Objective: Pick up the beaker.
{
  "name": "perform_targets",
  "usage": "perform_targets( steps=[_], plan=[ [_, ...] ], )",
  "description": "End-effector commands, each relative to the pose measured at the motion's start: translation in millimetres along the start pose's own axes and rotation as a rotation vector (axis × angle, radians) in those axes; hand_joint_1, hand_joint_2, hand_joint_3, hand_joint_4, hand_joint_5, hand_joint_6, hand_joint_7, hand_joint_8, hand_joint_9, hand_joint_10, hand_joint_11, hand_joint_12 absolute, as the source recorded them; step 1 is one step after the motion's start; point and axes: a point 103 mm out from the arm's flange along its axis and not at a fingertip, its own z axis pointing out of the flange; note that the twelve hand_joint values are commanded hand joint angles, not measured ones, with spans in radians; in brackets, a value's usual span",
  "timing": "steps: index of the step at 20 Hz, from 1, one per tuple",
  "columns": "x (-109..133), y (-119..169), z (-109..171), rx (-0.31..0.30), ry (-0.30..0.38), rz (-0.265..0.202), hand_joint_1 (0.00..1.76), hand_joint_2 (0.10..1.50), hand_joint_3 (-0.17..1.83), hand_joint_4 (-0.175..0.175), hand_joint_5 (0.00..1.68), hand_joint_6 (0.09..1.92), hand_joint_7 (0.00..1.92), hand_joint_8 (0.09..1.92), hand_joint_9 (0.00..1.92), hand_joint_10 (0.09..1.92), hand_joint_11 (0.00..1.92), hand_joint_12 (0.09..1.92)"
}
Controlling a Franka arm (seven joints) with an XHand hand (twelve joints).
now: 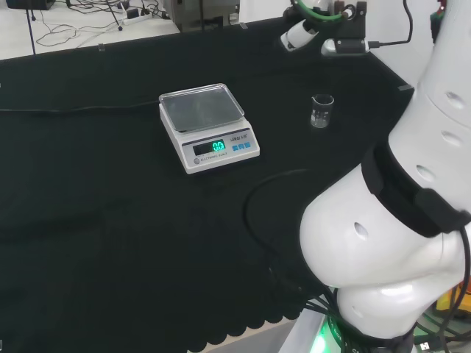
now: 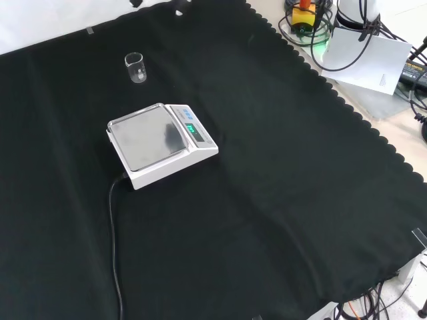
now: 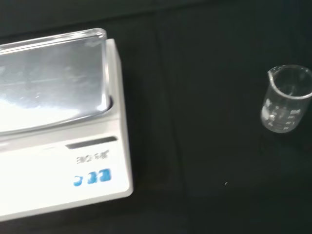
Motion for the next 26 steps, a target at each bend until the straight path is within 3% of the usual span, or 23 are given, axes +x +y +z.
perform_targets(
  steps=[1, 10, 15, 19, 20, 22, 26],
  plan=[
    [-52.2, 36.8, 10.7, -0.023, 0.026, 0.035, 0.6, 0.99, 0.09, 0.011, 0.38, 0.09, 0.27, 0.63, 0.21, 0.81, 0.0, 1.08],
    [-83.6, 72.1, 38.4, 0.021, 0.068, 0.042, 0.6, 0.99, 0.09, 0.009, 0.38, 0.09, 0.27, 0.63, 0.21, 0.81, 0.0, 1.09],
    [-85.9, 94.4, 57.6, 0.072, 0.085, 0.057, 0.6, 0.99, 0.09, 0.008, 0.39, 0.09, 0.27, 0.63, 0.21, 0.81, 0.0, 1.1],
    [-89.4, 106.3, 64.9, 0.066, 0.105, 0.05, 0.61, 0.99, 0.09, 0.007, 0.39, 0.09, 0.27, 0.63, 0.21, 0.81, 0.0, 1.1],
    [-90.0, 107.6, 67.9, 0.062, 0.065, 0.021, 0.61, 0.99, 0.09, 0.007, 0.39, 0.09, 0.27, 0.63, 0.21, 0.81, 0.0, 1.1],
    [-86.9, 112.8, 71.5, 0.059, 0.056, 0.032, 0.61, 0.99, 0.09, 0.005, 0.39, 0.09, 0.27, 0.63, 0.21, 0.81, 0.0, 1.1],
    [-93.0, 119.4, 81.0, 0.083, 0.108, 0.059, 0.61, 0.99, 0.1, 0.002, 0.39, 0.09, 0.27, 0.63, 0.21, 0.81, 0.0, 1.11]
  ],
)
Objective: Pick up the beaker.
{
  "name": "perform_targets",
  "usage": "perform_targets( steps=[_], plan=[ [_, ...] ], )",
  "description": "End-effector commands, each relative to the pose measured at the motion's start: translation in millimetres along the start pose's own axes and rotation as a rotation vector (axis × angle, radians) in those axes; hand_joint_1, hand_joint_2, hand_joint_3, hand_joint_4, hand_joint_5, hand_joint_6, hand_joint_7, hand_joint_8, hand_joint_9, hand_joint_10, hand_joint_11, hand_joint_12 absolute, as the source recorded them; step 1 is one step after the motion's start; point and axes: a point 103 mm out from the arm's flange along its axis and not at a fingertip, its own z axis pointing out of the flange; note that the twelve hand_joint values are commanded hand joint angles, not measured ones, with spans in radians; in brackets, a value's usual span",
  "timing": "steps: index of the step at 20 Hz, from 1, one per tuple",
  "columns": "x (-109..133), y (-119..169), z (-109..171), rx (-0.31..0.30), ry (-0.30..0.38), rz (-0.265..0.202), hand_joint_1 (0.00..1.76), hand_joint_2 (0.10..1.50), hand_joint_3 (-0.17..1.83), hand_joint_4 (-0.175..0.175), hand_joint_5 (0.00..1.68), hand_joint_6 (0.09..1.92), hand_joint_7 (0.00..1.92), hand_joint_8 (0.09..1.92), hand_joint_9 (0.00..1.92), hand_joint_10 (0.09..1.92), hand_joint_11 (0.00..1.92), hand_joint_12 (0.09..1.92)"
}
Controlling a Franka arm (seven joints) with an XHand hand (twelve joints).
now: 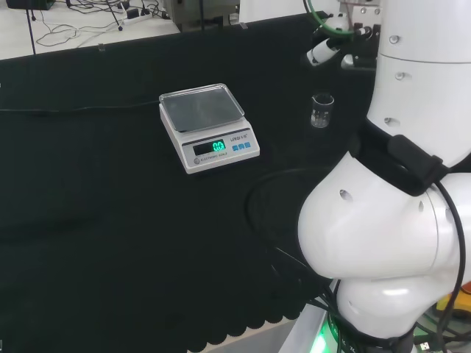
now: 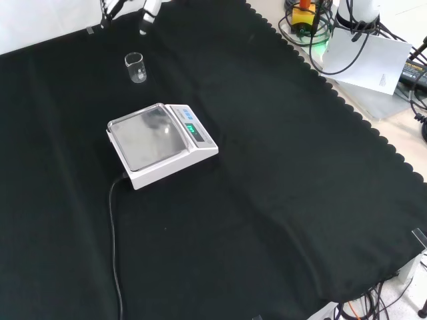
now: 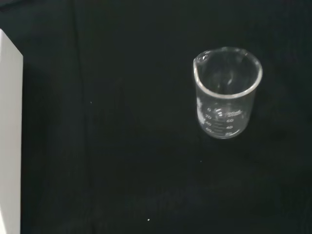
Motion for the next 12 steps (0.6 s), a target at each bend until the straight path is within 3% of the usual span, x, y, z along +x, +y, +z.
perform_targets(
  steps=[1, 12],
  plan=[
    [-4.0, 22.6, 17.8, 0.019, 0.07, 0.006, 0.61, 0.99, 0.1, 0.001, 0.39, 0.09, 0.27, 0.63, 0.21, 0.82, 0.0, 1.11],
    [-13.6, 38.1, 43.9, 0.065, 0.08, 0.037, 0.62, 0.99, 0.1, -0.002, 0.4, 0.09, 0.27, 0.63, 0.21, 0.82, 0.0, 1.12]
  ],
)
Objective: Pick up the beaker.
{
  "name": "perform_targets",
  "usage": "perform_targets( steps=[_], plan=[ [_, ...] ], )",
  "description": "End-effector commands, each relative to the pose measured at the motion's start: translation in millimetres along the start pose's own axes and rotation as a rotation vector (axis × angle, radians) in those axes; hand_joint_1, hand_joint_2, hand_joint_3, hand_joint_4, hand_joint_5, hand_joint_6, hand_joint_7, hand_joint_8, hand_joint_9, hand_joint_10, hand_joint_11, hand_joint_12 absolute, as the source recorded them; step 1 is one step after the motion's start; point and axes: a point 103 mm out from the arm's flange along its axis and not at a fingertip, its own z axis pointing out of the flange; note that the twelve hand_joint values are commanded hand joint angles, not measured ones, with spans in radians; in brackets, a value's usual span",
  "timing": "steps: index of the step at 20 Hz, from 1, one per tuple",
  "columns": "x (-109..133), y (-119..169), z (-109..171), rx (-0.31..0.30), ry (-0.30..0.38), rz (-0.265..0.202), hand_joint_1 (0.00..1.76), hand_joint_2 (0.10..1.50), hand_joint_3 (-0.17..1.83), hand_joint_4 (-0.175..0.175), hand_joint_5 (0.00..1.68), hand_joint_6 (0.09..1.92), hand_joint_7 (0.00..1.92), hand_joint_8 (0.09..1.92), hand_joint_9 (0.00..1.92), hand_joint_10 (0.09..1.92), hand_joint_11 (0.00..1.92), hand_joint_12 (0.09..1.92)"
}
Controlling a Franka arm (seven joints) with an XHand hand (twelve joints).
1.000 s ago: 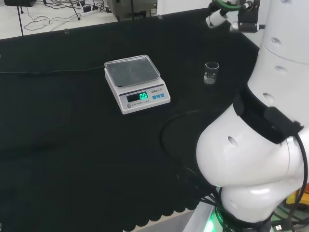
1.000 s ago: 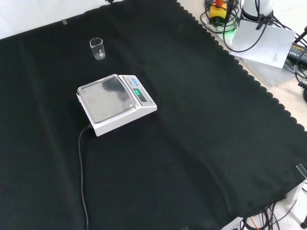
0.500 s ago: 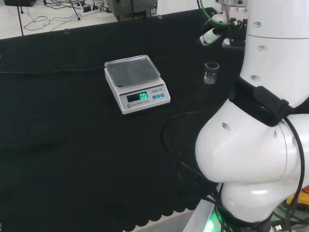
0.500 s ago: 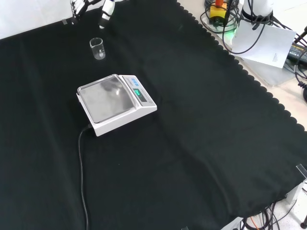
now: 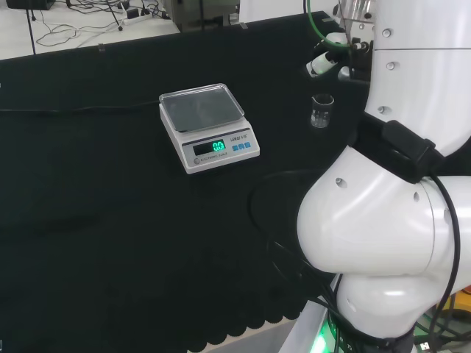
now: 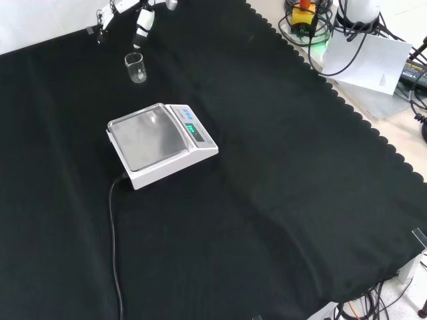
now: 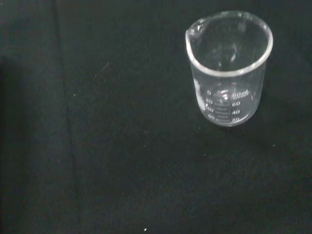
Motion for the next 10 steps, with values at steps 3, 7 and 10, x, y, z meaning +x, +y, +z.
perform_targets(
  steps=[3, 7, 10],
  plan=[
    [0.9, 9.4, 20.3, 0.034, -0.045, -0.02, 0.62, 0.99, 0.1, -0.003, 0.4, 0.09, 0.27, 0.64, 0.21, 0.82, 0.0, 1.12],
    [1.5, 11.3, 29.8, 0.055, -0.048, 0.003, 0.62, 0.98, 0.1, -0.004, 0.4, 0.09, 0.27, 0.64, 0.21, 0.82, 0.0, 1.12],
    [-2.8, 13.1, 37.2, 0.066, -0.042, 0.025, 0.62, 0.98, 0.1, -0.004, 0.4, 0.09, 0.27, 0.64, 0.21, 0.82, 0.0, 1.13]
  ],
)
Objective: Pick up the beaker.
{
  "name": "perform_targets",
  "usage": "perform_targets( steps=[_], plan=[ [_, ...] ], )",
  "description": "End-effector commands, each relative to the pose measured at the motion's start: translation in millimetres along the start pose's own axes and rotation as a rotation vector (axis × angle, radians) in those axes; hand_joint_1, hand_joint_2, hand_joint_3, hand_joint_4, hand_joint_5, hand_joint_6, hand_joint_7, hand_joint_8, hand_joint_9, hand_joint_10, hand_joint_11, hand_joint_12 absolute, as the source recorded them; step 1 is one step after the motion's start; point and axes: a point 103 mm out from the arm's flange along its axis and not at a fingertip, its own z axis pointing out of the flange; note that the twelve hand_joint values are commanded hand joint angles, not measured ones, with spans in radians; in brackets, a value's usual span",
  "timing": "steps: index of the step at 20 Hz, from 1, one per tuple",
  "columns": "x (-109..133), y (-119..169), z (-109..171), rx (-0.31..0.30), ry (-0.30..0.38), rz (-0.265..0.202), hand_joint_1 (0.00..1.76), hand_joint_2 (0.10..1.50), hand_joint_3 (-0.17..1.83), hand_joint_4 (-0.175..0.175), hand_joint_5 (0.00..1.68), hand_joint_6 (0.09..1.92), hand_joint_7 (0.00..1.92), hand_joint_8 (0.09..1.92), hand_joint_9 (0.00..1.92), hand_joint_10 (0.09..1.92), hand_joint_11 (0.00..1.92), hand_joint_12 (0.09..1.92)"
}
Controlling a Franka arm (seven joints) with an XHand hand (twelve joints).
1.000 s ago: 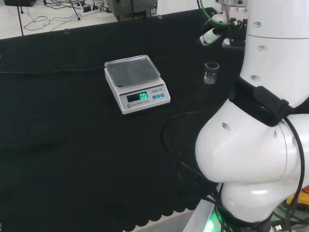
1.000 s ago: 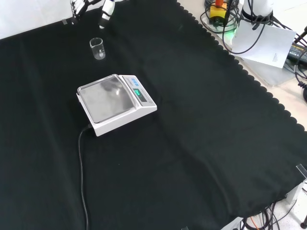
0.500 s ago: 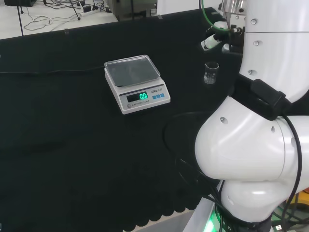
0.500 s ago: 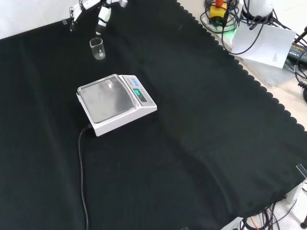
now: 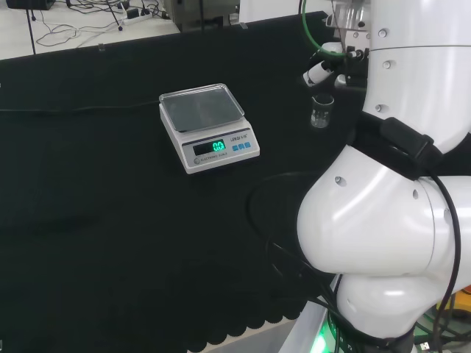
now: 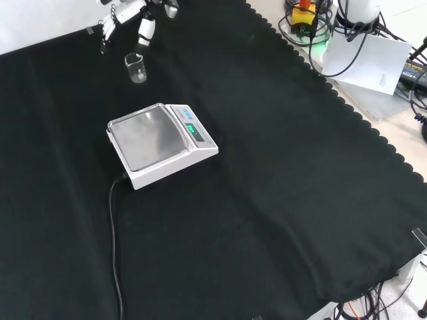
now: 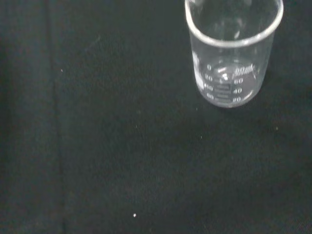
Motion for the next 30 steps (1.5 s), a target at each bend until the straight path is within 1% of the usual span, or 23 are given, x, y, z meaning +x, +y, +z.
perform_targets(
  steps=[1, 5, 6, 7, 8, 10, 11, 13, 15, 16, 17, 18, 19, 20, 21, 22, 23, 24, 25, 26, 27, 28, 30],
  plan=[
    [-5.5, 4.5, 17.6, 0.031, -0.002, 0.034, 0.62, 0.98, 0.1, -0.005, 0.4, 0.09, 0.27, 0.64, 0.21, 0.82, 0.0, 1.13],
    [-11.6, 8.3, 22.4, 0.051, 0.01, 0.061, 0.62, 0.98, 0.1, -0.007, 0.4, 0.09, 0.27, 0.64, 0.21, 0.82, 0.0, 1.13],
    [-12.4, 10.3, 24.2, 0.071, 0.012, 0.073, 0.62, 0.98, 0.1, -0.007, 0.39, 0.09, 0.26, 0.64, 0.21, 0.82, 0.0, 1.13],
    [-14.5, 13.0, 26.8, 0.102, 0.017, 0.092, 0.63, 0.96, 0.1, -0.001, 0.34, 0.09, 0.2, 0.63, 0.15, 0.82, 0.0, 1.13],
    [-14.8, 15.5, 29.6, 0.126, 0.015, 0.103, 0.63, 0.93, 0.09, 0.009, 0.26, 0.09, 0.12, 0.59, 0.09, 0.77, 0.0, 1.14],
    [-14.3, 19.8, 36.4, 0.149, -0.012, 0.116, 0.65, 0.87, 0.07, 0.024, 0.13, 0.09, 0.03, 0.3, 0.02, 0.5, 0.0, 1.17],
    [-16.1, 20.9, 39.2, 0.155, -0.02, 0.116, 0.66, 0.85, 0.06, 0.027, 0.1, 0.09, 0.01, 0.2, 0.01, 0.41, 0.0, 1.2],
    [-14.6, 24.0, 44.0, 0.158, -0.03, 0.117, 0.68, 0.83, 0.05, 0.026, 0.09, 0.09, 0.0, 0.11, 0.0, 0.34, 0.0, 1.25],
    [-17.5, 24.5, 46.5, 0.154, -0.033, 0.115, 0.69, 0.82, 0.05, 0.022, 0.11, 0.09, 0.01, 0.1, 0.0, 0.38, 0.0, 1.29],
    [-19.9, 24.6, 47.1, 0.155, -0.023, 0.114, 0.7, 0.82, 0.05, 0.021, 0.12, 0.09, 0.02, 0.11, 0.0, 0.41, 0.0, 1.31],
    [-32.9, 19.9, 44.3, 0.155, 0.005, 0.111, 0.71, 0.82, 0.05, 0.018, 0.13, 0.09, 0.03, 0.12, 0.0, 0.46, 0.0, 1.34],
    [-31.9, 21.3, 45.5, 0.155, 0.001, 0.116, 0.72, 0.82, 0.05, 0.016, 0.15, 0.09, 0.04, 0.14, 0.0, 0.5, 0.0, 1.37],
    [-42.3, 19.5, 56.0, 0.148, 0.015, 0.095, 0.73, 0.83, 0.06, 0.013, 0.17, 0.09, 0.04, 0.15, 0.0, 0.55, 0.0, 1.4],
    [-46.8, 19.1, 63.0, 0.148, 0.032, 0.082, 0.74, 0.83, 0.07, 0.008, 0.2, 0.09, 0.04, 0.19, 0.0, 0.59, 0.0, 1.43],
    [-45.3, 21.8, 65.8, 0.143, 0.01, 0.088, 0.76, 0.83, 0.08, 0.002, 0.23, 0.09, 0.03, 0.25, 0.0, 0.64, 0.0, 1.46],
    [-41.6, 25.4, 65.8, 0.137, -0.007, 0.092, 0.79, 0.84, 0.1, -0.013, 0.29, 0.09, 0.02, 0.31, 0.0, 0.7, 0.02, 1.49],
    [-36.9, 29.1, 62.4, 0.124, -0.022, 0.094, 0.85, 0.85, 0.14, -0.032, 0.35, 0.09, 0.01, 0.39, 0.02, 0.77, 0.07, 1.49],
    [-33.7, 30.4, 58.4, 0.103, -0.036, 0.087, 0.94, 0.85, 0.25, -0.063, 0.47, 0.14, 0.02, 0.49, 0.09, 0.82, 0.18, 1.46],
    [-31.0, 30.4, 54.5, 0.074, -0.048, 0.076, 1.01, 0.83, 0.39, -0.094, 0.55, 0.29, 0.05, 0.58, 0.19, 0.84, 0.32, 1.4],
    [-29.1, 30.1, 51.7, 0.06, -0.047, 0.067, 1.08, 0.8, 0.52, -0.128, 0.58, 0.45, 0.1, 0.66, 0.32, 0.84, 0.47, 1.33],
    [-26.5, 29.7, 50.1, 0.049, -0.046, 0.059, 1.13, 0.78, 0.62, -0.15, 0.58, 0.59, 0.15, 0.73, 0.44, 0.82, 0.63, 1.24],
    [-24.5, 28.8, 48.9, 0.029, -0.046, 0.05, 1.17, 0.76, 0.67, -0.163, 0.57, 0.7, 0.18, 0.77, 0.54, 0.79, 0.75, 1.14],
    [-19.9, 28.1, 47.6, -0.019, -0.045, 0.034, 1.22, 0.76, 0.73, -0.173, 0.56, 0.82, 0.26, 0.83, 0.71, 0.73, 0.9, 1.01]
  ],
)
